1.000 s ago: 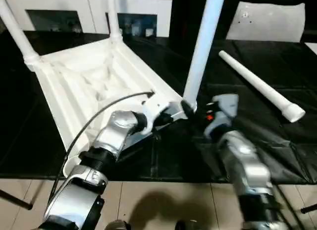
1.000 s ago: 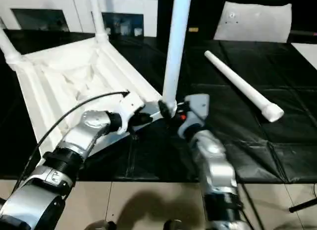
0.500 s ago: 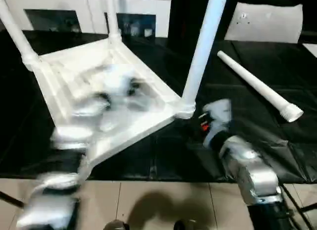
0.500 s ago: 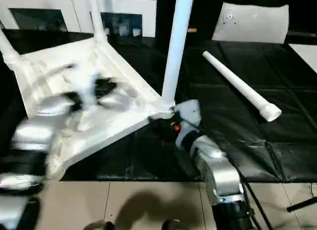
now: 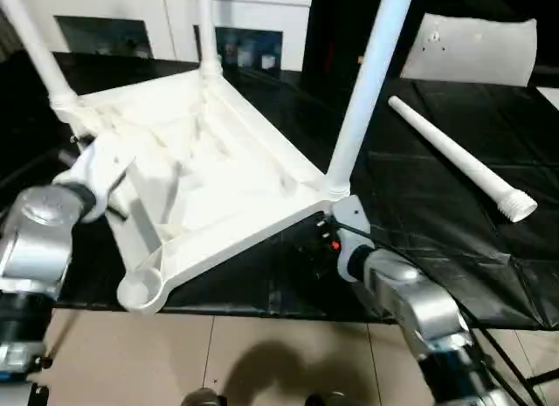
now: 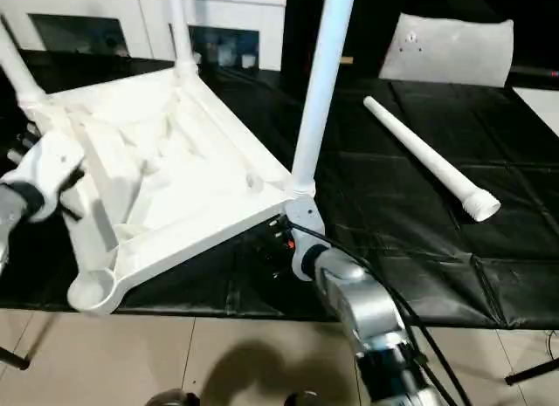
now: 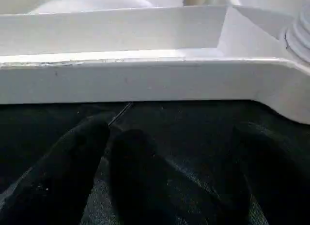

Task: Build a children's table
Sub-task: Rotate table base

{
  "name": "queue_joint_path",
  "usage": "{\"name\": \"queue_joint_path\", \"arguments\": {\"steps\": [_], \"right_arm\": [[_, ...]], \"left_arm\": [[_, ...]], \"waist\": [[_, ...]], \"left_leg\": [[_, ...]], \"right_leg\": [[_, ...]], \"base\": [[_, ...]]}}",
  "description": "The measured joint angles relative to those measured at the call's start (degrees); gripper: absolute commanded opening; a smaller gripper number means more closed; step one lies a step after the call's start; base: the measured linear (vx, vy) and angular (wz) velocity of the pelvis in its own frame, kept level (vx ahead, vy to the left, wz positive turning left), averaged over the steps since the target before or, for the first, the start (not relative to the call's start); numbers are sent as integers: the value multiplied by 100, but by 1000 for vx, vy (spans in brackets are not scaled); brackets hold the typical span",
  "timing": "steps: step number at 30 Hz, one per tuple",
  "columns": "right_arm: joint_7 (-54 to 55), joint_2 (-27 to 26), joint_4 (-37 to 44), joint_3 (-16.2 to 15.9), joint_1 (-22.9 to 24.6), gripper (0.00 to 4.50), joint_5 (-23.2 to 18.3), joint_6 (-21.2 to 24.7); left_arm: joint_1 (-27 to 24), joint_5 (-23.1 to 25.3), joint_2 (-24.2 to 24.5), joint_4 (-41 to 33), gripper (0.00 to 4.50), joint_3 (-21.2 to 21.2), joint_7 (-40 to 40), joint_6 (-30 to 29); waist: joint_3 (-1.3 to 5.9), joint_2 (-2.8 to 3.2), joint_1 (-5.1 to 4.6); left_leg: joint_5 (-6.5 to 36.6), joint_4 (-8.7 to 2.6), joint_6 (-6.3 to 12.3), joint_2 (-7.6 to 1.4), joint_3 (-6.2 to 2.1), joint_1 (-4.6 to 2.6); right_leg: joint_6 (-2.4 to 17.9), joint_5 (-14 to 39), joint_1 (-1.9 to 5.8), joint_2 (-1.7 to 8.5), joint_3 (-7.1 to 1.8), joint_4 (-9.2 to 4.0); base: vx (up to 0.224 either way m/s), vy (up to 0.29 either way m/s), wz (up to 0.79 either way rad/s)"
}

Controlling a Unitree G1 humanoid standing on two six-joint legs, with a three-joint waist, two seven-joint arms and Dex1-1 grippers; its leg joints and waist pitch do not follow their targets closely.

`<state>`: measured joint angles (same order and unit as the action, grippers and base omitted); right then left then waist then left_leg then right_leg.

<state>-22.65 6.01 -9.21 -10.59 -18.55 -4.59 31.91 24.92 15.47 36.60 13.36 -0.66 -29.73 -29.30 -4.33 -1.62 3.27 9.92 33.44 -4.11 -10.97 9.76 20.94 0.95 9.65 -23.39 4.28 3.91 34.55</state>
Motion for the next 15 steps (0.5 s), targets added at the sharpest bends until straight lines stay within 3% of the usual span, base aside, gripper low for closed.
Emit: {"name": "queue_joint_path", "arguments": {"steps": [4, 9, 15], "right_arm": [[115, -138, -455, 3, -320, 450, 3, -106], [217, -327, -971, 11, -635, 450, 32, -341], [330, -363, -1925, 127, -1070, 450, 124, -674]], "left_arm": [[-60, 140, 83, -8, 8, -270, -172, -224], [-157, -20, 64, -209, 8, -418, -606, -630], [-372, -994, 46, -1007, 8, -640, -1955, -1507]], "waist": [[1, -2, -41], [2, -2, -62], [5, -6, 16]], "left_leg": [[-1, 19, -3, -1, -3, -6], [-6, 19, -11, -3, -10, -2], [-6, 42, -10, 2, -6, 5]], "right_leg": [[-3, 2, -4, 0, -5, 33], [-2, 1, -12, -2, -2, 47], [17, -10, -6, 9, -5, 47]], "base": [[0, 0, 0], [0, 0, 0], [0, 0, 0]]}}
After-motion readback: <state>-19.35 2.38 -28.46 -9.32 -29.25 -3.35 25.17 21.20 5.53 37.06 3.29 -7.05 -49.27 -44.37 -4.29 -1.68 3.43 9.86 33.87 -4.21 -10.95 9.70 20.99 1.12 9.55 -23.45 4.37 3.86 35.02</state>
